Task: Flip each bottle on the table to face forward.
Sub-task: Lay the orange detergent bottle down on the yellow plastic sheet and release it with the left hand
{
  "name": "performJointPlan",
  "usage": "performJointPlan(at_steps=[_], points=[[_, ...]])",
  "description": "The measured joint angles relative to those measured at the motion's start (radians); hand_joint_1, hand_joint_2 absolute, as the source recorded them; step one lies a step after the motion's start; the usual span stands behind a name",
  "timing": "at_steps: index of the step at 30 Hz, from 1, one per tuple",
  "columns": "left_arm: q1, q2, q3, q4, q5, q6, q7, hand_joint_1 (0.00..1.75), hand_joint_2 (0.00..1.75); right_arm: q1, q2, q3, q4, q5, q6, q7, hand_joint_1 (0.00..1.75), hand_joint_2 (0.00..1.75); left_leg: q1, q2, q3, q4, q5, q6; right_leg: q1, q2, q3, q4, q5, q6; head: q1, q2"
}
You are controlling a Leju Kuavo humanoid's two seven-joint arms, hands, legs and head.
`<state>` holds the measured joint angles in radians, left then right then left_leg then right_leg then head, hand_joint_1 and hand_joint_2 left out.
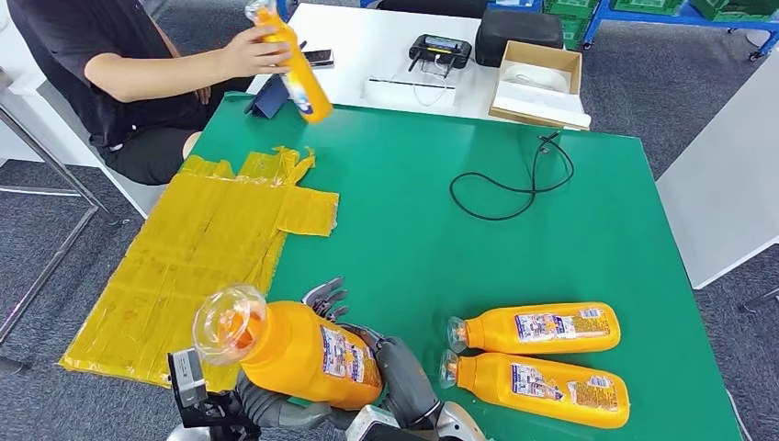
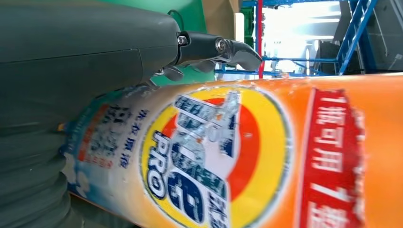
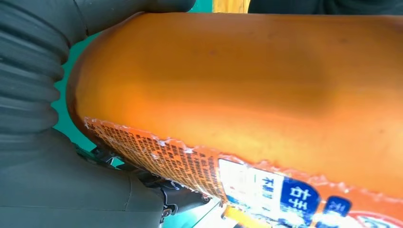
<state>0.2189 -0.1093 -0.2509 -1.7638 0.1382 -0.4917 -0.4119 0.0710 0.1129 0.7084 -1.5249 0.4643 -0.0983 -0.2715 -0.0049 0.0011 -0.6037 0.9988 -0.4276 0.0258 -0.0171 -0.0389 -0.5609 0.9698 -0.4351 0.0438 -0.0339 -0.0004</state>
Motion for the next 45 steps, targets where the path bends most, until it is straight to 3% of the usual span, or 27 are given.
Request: performJointPlan(at_steps=[2,6,17,26,35,36,39,40,45], points=[[-0.001,0.002,-0.001,0.0,-0.01,0.0,-0.002,0.0,1.75,0.005,0.0,-0.006,-0.009,0.006,0.008,0.0,1.75,1.75,0.0,0.0,0.0,0.0,0.0,0.0,0.0,0.0,0.0,0.0,0.0,0.0,0.0,0.0],[-0.003,0.005,-0.002,0.001,-0.016,0.001,-0.004,1.75,1.75,0.011,0.0,-0.013,-0.016,0.011,0.012,-0.001,1.75,1.75,0.0,0.0,0.0,0.0,0.0,0.0,0.0,0.0,0.0,0.0,0.0,0.0,0.0,0.0],[-0.015,0.015,-0.01,0.009,-0.05,0.004,-0.021,1.75,1.75,0.009,0.0,-0.011,-0.013,0.055,0.015,-0.001,1.75,1.75,0.0,0.0,0.0,0.0,0.0,0.0,0.0,0.0,0.0,0.0,0.0,0.0,0.0,0.0],[-0.017,0.026,-0.007,0.026,-0.044,-0.001,-0.02,1.75,1.75,-0.029,0.001,0.026,0.079,0.033,-0.005,0.001,1.75,1.75,0.0,0.0,0.0,0.0,0.0,0.0,0.0,0.0,0.0,0.0,0.0,0.0,0.0,0.0],[-0.041,0.028,-0.007,0.028,-0.024,0.006,0.028,1.75,1.75,-0.083,0.022,0.046,0.135,0.021,0.013,0.048,1.75,1.75,0.0,0.0,0.0,0.0,0.0,0.0,0.0,0.0,0.0,0.0,0.0,0.0,0.0,0.0],[-0.041,0.029,-0.007,0.028,-0.024,0.006,0.029,1.75,1.75,-0.086,0.025,0.047,0.14,0.021,0.012,0.048,1.67,1.75,0.0,0.0,0.0,0.0,0.0,0.0,0.0,0.0,0.0,0.0,0.0,0.0,0.0,0.0],[-0.041,0.033,-0.007,0.028,-0.027,0.011,0.029,1.75,1.75,-0.088,0.027,0.05,0.149,0.033,-0.009,0.054,0.36,1.75,0.0,0.0,0.0,0.0,0.0,0.0,0.0,0.0,0.0,0.0,0.0,0.0,0.0,0.0],[-0.041,0.033,-0.007,0.028,-0.032,0.017,0.029,1.75,1.75,-0.087,0.027,0.05,0.149,0.046,-0.021,0.062,0.0,1.75,0.0,0.0,0.0,0.0,0.0,0.0,0.0,0.0,0.0,0.0,0.0,0.0,0.0,0.0],[-0.039,0.036,-0.01,0.025,-0.177,0.12,0.003,1.75,1.75,-0.055,0.014,0.028,0.091,0.16,-0.03,0.12,0.0,1.75,0.0,0.0,0.0,0.0,0.0,0.0,0.0,0.0,0.0,0.0,0.0,0.0,0.0,0.0]])
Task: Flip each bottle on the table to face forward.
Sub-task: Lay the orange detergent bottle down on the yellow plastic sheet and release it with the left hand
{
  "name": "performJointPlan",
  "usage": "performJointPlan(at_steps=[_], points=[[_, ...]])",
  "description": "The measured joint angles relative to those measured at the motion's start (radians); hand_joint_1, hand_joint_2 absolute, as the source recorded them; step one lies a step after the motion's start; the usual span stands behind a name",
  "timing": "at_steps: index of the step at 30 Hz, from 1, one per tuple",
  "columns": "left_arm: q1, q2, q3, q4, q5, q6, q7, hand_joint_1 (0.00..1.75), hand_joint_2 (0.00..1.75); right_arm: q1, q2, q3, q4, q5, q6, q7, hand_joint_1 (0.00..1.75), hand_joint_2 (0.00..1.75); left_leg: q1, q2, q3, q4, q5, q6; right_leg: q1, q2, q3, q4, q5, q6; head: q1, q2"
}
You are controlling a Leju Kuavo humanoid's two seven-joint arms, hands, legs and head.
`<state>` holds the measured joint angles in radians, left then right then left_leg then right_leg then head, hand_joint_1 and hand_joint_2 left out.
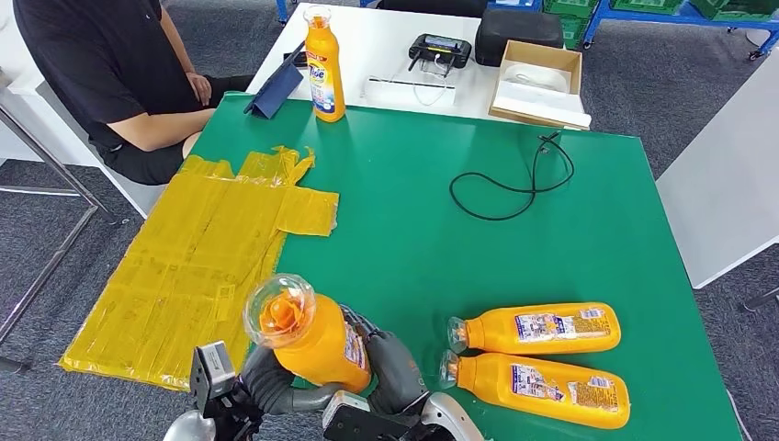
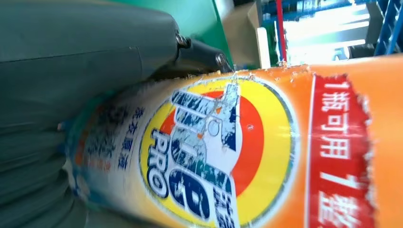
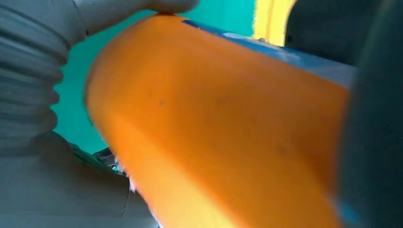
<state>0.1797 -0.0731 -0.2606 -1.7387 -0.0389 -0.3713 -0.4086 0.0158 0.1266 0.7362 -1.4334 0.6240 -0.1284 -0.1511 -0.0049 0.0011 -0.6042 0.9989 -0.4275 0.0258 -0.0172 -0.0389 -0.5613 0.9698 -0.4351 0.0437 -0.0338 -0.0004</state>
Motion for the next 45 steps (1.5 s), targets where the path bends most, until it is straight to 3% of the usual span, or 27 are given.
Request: performJointPlan(at_steps=[4,10,13,17,20,27,31,41,45], points=[[0.008,0.016,0.016,-0.009,-0.151,0.09,-0.039,1.75,1.75,0.044,-0.017,-0.034,-0.069,0.054,-0.001,-0.009,0.0,0.0,0.0,0.0,0.0,0.0,0.0,0.0,0.0,0.0,0.0,0.0,0.0,0.0,0.0,0.0],[0.013,0.049,0.059,-0.018,-0.635,0.369,-0.051,1.75,1.75,0.086,-0.032,-0.076,-0.195,0.145,-0.021,-0.002,0.0,0.0,0.0,0.0,0.0,0.0,0.0,0.0,0.0,0.0,0.0,0.0,0.0,0.0,0.0,0.0],[0.029,0.08,0.092,-0.015,-0.802,0.461,-0.033,1.75,1.75,0.112,-0.045,-0.106,-0.283,0.148,-0.01,0.007,0.0,0.0,0.0,0.0,0.0,0.0,0.0,0.0,0.0,0.0,0.0,0.0,0.0,0.0,0.0,0.0],[0.059,0.124,0.107,0.009,-1.08,0.584,0.065,1.75,1.75,0.149,-0.078,-0.127,-0.385,0.137,-0.023,0.019,0.0,1.75,0.0,0.0,0.0,0.0,0.0,0.0,0.0,0.0,-0.001,0.0,0.0,0.0,0.0,0.0],[0.07,0.158,0.107,0.046,-1.214,0.61,0.162,1.75,1.75,0.173,-0.103,-0.137,-0.451,0.11,-0.037,0.019,0.0,1.75,0.0,0.0,-0.001,0.0,0.0,0.0,0.0,0.0,-0.001,0.0,-0.001,0.0,0.0,0.0],[0.072,0.198,0.119,0.119,-1.29,0.599,0.257,1.75,1.75,0.209,-0.137,-0.155,-0.548,0.102,-0.062,0.016,0.0,1.75,0.0,0.0,0.0,0.0,0.0,0.0,0.0,0.0,-0.001,0.0,-0.001,0.0,0.0,0.0],[0.04,0.204,0.129,0.161,-1.335,0.566,0.282,0.0,1.75,0.212,-0.159,-0.163,-0.575,0.136,-0.058,0.016,0.0,1.75,0.0,0.0,0.001,0.0,0.0,0.0,0.0,0.0,0.001,0.0,-0.001,0.0,0.0,0.0],[-0.019,0.214,0.128,0.238,-1.351,0.538,0.31,0.0,1.75,0.212,-0.234,-0.206,-0.578,0.233,-0.045,0.048,0.0,1.75,0.0,-0.004,0.009,-0.001,-0.003,-0.002,0.0,-0.001,0.001,0.0,-0.005,-0.001,0.0,0.0],[-0.03,0.22,0.127,0.254,-1.333,0.533,0.311,0.0,1.75,0.217,-0.293,-0.226,-0.576,0.25,0.021,0.116,0.0,1.75,0.0,-0.005,0.011,-0.001,-0.003,-0.002,0.0,-0.002,0.003,-0.001,-0.006,-0.002,0.0,0.0]])
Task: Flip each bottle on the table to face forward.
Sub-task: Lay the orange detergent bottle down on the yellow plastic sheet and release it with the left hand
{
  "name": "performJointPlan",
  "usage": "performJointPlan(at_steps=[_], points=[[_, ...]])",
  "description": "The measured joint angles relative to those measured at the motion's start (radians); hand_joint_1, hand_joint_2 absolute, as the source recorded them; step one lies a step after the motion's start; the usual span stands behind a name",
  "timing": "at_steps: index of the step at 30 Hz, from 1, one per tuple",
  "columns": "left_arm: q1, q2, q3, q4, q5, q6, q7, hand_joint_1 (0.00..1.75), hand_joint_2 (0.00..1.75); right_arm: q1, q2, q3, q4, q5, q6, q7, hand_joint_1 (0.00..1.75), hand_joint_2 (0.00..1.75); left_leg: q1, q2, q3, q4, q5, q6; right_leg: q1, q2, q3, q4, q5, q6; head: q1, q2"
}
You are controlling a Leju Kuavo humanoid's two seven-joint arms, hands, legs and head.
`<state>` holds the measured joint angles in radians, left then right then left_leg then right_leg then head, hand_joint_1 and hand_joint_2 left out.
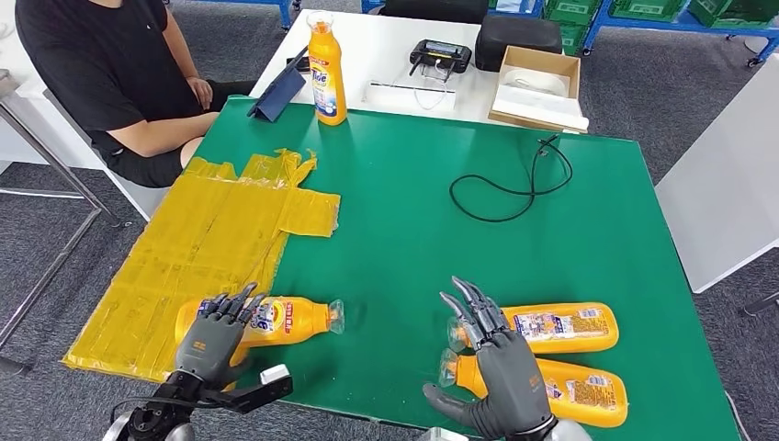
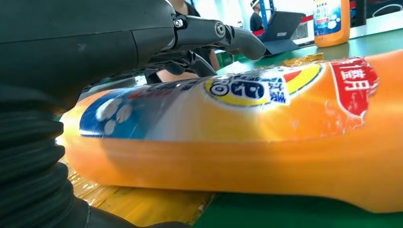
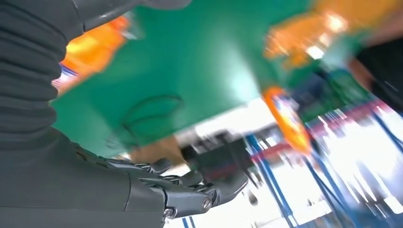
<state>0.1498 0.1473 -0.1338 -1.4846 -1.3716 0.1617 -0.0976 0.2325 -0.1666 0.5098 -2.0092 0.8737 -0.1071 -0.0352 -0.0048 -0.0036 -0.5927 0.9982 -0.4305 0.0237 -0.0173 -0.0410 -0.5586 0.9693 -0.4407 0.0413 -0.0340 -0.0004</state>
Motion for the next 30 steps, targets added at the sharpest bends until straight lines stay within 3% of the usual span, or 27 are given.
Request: performJointPlan(at_steps=[7,14,18,22,30], points=[[-0.033,0.014,0.004,0.026,0.131,0.02,-0.066,0.0,1.75,0.034,-0.146,-0.053,0.045,-0.031,0.084,0.11,0.0,1.75,0.0,-0.002,0.001,0.0,0.002,0.002,0.0,-0.003,0.002,0.0,0.001,0.001,0.0,0.0],[-0.045,-0.074,0.063,-0.041,0.464,0.006,-0.168,0.0,1.75,0.086,-0.226,-0.079,0.088,-0.03,0.08,0.191,0.0,1.75,-0.001,0.0,-0.006,0.001,0.004,0.004,0.0,-0.003,0.005,0.0,0.006,0.005,0.0,0.0],[-0.046,-0.13,0.122,-0.104,0.762,-0.098,-0.245,0.0,0.0,0.096,-0.244,-0.088,0.101,-0.022,0.077,0.225,0.0,1.75,-0.001,0.0,-0.009,0.001,0.004,0.004,-0.001,-0.002,0.001,0.0,0.006,0.004,0.0,0.0],[-0.041,-0.188,0.209,-0.187,1.076,-0.267,-0.257,0.0,0.0,0.097,-0.254,-0.11,0.118,-0.019,0.081,0.235,0.0,1.75,-0.001,0.0,-0.011,0.001,0.003,0.004,0.0,-0.002,0.0,0.0,0.006,0.004,0.0,0.0],[-0.003,-0.244,0.292,-0.273,1.188,-0.356,-0.258,0.0,0.0,0.099,-0.255,-0.144,0.144,0.001,0.107,0.236,0.0,1.75,-0.001,0.001,-0.011,0.001,0.003,0.003,0.0,-0.001,-0.001,0.0,0.006,0.003,0.0,0.0]])
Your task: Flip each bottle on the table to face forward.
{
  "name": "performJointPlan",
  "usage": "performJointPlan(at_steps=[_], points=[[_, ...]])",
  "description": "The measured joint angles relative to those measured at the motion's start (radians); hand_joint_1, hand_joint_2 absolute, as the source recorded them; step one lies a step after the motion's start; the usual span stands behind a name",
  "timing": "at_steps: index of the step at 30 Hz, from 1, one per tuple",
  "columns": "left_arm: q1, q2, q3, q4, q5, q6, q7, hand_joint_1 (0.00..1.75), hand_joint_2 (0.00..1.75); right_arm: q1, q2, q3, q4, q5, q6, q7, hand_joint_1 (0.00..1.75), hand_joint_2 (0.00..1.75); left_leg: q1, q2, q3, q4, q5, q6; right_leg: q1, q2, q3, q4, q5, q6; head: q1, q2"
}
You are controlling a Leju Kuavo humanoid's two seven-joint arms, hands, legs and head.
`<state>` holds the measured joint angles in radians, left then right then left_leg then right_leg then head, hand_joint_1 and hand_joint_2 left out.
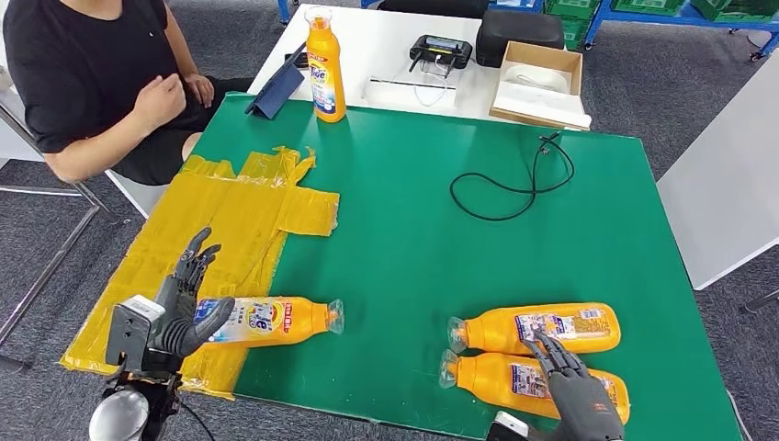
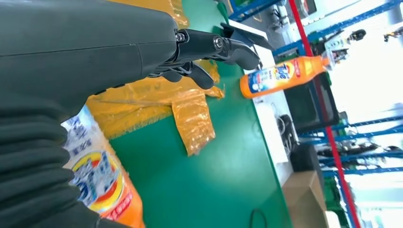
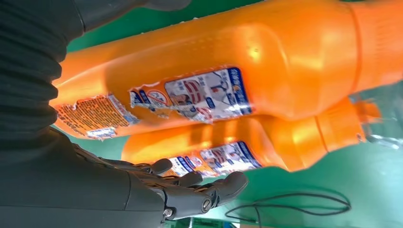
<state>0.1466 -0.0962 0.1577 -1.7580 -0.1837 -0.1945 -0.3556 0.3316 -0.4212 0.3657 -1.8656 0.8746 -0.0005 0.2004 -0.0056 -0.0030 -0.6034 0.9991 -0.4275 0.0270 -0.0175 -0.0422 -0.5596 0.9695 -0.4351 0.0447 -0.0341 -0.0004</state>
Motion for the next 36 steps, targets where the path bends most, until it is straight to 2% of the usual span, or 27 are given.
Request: performJointPlan(at_steps=[8,14,15,18,23,36], points=[[0.022,-0.015,0.008,-0.03,-0.013,-0.003,-0.007,0.0,0.0,0.007,-0.003,-0.011,0.014,0.01,0.008,0.012,0.0,1.75,0.0,0.0,0.0,0.0,0.0,0.0,0.0,0.0,0.0,0.0,0.0,0.0,0.0,0.0],[0.022,-0.016,0.01,-0.031,-0.008,-0.005,-0.01,0.0,0.0,0.019,-0.028,-0.021,0.032,0.021,0.027,0.036,0.0,1.75,0.0,0.0,0.0,0.0,0.0,0.0,0.0,0.0,0.0,0.0,0.0,0.0,0.0,0.0],[0.022,-0.016,0.01,-0.031,-0.007,-0.006,-0.01,0.0,0.0,0.022,-0.034,-0.024,0.036,0.023,0.033,0.043,0.31,1.75,0.0,0.0,0.0,0.0,0.0,0.0,0.0,0.0,0.0,0.0,0.0,0.0,0.0,0.0],[0.021,-0.016,0.01,-0.03,-0.001,-0.007,-0.01,0.0,0.0,0.03,-0.056,-0.034,0.049,0.023,0.056,0.061,1.39,1.75,0.0,0.0,0.0,0.0,0.0,0.0,0.0,0.0,-0.001,0.0,0.0,0.0,0.0,0.0],[0.01,-0.016,0.011,-0.024,0.009,-0.012,-0.009,0.0,0.0,0.04,-0.091,-0.047,0.077,0.013,0.077,0.072,1.75,1.75,0.0,0.0,0.0,0.0,0.0,0.0,0.0,0.0,-0.001,0.0,0.0,0.0,0.0,0.0],[-0.034,-0.011,-0.011,0.02,0.033,-0.015,0.003,0.0,0.0,0.044,-0.145,-0.041,0.142,-0.074,0.081,0.105,1.75,1.75,0.0,0.0,0.008,0.0,-0.005,0.0,0.0,0.001,-0.002,-0.001,-0.004,0.002,0.0,0.0]])
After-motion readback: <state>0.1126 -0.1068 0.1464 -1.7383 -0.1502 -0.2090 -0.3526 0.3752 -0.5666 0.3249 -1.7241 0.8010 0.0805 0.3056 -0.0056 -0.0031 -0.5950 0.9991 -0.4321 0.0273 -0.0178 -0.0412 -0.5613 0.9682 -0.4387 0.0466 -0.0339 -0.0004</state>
